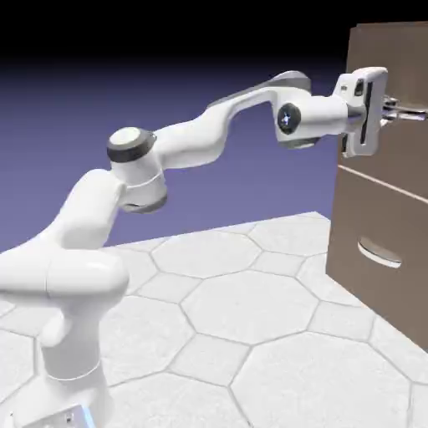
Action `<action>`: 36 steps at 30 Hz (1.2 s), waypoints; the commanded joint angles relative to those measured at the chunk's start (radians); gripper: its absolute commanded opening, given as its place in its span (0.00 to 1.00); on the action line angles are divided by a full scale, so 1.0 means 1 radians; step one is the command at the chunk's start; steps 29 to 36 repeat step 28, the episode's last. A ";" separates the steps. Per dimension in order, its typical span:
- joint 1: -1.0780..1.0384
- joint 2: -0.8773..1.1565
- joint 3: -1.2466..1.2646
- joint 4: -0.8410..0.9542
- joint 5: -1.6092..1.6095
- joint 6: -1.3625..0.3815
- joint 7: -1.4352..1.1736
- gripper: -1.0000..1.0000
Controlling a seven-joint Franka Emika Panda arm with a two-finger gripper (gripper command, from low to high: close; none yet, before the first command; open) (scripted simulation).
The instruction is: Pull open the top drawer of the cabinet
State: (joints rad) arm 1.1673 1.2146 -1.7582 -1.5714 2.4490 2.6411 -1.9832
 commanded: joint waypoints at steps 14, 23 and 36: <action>0.421 0.010 -0.198 -0.507 -0.010 -0.110 -0.119 0.00; 0.646 0.057 -0.322 -0.741 -0.074 -0.134 -0.127 1.00; 0.792 0.101 -0.404 -0.876 -0.140 -0.131 -0.114 1.00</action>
